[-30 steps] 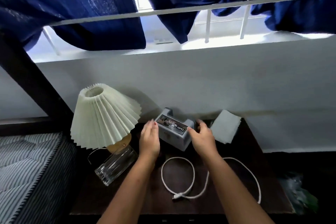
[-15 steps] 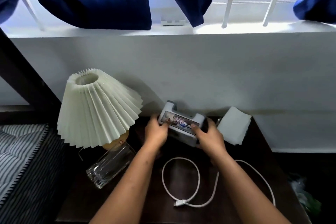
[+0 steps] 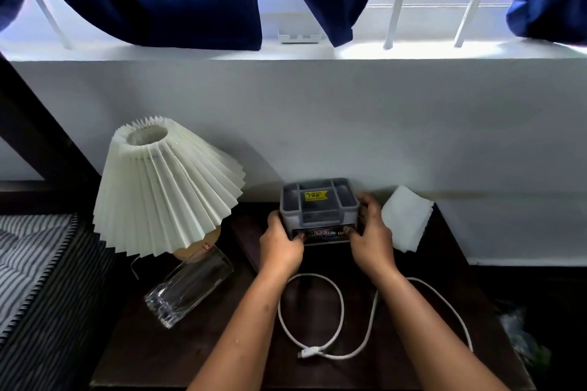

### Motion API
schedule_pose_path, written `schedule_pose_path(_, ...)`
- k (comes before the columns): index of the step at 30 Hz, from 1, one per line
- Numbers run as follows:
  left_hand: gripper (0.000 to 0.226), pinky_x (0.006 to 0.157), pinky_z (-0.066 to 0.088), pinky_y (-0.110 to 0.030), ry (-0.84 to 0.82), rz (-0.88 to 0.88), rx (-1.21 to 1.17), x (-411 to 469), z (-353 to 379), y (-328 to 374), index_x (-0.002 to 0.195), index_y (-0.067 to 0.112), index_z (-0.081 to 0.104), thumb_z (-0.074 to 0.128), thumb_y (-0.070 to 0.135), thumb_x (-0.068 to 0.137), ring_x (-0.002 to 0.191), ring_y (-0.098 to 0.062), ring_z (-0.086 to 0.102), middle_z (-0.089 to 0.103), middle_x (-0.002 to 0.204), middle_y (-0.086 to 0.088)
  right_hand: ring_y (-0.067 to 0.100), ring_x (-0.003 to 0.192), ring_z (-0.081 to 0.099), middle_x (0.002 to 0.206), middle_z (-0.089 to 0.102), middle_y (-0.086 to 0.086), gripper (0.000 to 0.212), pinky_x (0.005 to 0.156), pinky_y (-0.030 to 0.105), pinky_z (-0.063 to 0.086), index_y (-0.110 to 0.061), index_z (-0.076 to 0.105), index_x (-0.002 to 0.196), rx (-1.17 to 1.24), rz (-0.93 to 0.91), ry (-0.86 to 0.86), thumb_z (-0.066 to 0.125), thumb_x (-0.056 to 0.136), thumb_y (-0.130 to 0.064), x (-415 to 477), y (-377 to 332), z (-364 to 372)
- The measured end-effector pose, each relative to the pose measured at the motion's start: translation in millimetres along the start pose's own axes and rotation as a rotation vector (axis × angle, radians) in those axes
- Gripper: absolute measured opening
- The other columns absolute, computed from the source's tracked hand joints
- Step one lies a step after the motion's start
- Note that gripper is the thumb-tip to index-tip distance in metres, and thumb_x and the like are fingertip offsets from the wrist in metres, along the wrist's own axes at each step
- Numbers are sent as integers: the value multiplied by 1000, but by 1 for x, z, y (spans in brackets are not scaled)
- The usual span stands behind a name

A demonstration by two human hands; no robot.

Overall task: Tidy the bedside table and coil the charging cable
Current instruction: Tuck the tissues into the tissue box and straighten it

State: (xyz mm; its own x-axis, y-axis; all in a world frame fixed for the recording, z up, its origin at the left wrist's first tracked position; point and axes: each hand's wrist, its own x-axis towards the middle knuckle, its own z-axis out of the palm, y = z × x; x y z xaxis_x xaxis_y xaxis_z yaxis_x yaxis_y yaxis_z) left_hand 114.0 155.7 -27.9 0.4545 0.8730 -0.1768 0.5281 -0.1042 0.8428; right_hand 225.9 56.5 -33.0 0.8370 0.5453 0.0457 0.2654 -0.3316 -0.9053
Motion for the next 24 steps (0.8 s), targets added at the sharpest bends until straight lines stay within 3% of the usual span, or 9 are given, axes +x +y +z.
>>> schedule_pose_path(4,49,79,36,-23,-9,30,29,-1,2,0,127,16,40,62,16,83,114,-31,55,59,125,-13,25,111,60,120,64,7,60,96,34,45,-18,38,127,-28,13,11,47,77,15,0,4,1)
schedule_pose_path(10,42,76,38,-26,-14,35,69,-2,4,-2,118,11,40,63,19,83,110,-35,57,61,118,-18,23,101,62,108,67,9,51,85,26,45,-17,42,119,-72,48,11,44,77,13,3,7,1)
schedule_pose_path(13,42,76,38,-27,-19,41,76,-1,2,-3,118,9,40,62,18,83,110,-36,57,61,118,-19,24,105,61,108,66,5,47,89,29,47,-16,49,115,-82,42,-29,46,78,12,5,3,-6)
schedule_pose_path(16,49,82,42,-31,-15,88,85,0,1,-2,125,10,39,63,18,82,112,-36,55,60,121,-19,32,116,49,122,58,7,44,93,35,41,-17,55,118,-386,39,202,53,79,1,14,0,-27)
schedule_pose_path(19,71,97,38,-32,11,167,69,1,-1,1,139,11,29,65,12,77,125,-34,46,48,137,-16,36,125,34,141,41,4,42,101,45,32,-29,53,120,-495,252,359,56,82,-13,16,8,-53)
schedule_pose_path(22,82,110,26,-32,45,202,67,1,-3,5,145,11,19,63,8,76,139,-28,28,27,153,-13,39,128,34,142,39,9,42,106,48,28,-37,47,127,-436,458,182,55,87,-30,12,25,-63)
schedule_pose_path(24,81,112,21,-28,54,247,55,0,-2,6,145,12,20,62,7,76,142,-25,22,23,154,-11,38,123,44,135,48,12,42,103,44,37,-34,48,128,-322,474,98,56,87,-32,13,32,-62)
